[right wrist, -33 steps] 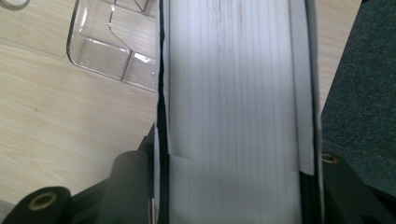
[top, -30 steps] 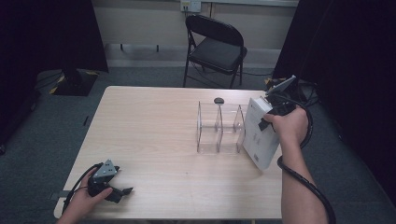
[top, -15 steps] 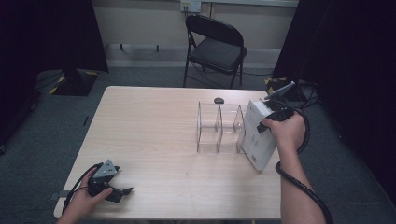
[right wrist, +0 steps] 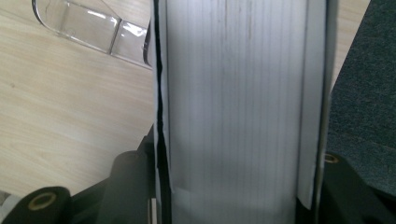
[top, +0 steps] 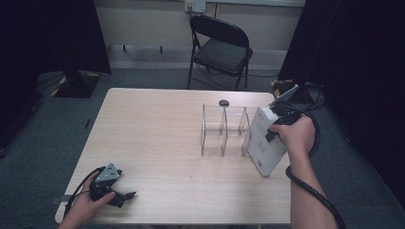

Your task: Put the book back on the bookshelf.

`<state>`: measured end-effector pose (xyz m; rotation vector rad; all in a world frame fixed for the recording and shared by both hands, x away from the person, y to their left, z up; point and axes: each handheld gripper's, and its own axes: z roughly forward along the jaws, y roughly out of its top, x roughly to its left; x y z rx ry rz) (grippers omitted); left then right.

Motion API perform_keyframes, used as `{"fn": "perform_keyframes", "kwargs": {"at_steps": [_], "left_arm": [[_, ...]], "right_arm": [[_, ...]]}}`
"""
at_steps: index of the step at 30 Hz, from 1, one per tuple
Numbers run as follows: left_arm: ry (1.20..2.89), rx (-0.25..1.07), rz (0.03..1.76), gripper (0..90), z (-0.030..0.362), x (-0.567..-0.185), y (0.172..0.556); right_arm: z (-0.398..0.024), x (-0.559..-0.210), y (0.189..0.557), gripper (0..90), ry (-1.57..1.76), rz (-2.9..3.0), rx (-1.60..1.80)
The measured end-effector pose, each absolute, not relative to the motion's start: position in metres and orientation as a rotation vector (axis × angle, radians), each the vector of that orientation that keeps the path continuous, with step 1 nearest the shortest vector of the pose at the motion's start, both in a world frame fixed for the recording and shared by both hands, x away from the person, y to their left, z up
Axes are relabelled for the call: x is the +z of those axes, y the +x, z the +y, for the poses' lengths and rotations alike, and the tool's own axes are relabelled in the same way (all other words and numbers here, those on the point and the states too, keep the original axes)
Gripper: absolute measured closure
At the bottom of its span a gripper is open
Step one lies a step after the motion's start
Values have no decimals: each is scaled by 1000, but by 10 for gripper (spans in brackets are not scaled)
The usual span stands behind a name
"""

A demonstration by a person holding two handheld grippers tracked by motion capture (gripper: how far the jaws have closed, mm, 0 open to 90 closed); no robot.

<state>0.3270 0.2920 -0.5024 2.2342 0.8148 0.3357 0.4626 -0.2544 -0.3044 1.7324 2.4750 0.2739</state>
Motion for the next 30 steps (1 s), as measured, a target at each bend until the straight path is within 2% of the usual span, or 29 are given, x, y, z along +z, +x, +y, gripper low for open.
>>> {"fn": "perform_keyframes", "kwargs": {"at_steps": [30], "left_arm": [[2240, 349, 810, 0, 293, -502, 327]], "right_arm": [[-246, -282, 492, 526, 1785, 2409, 319]]}}
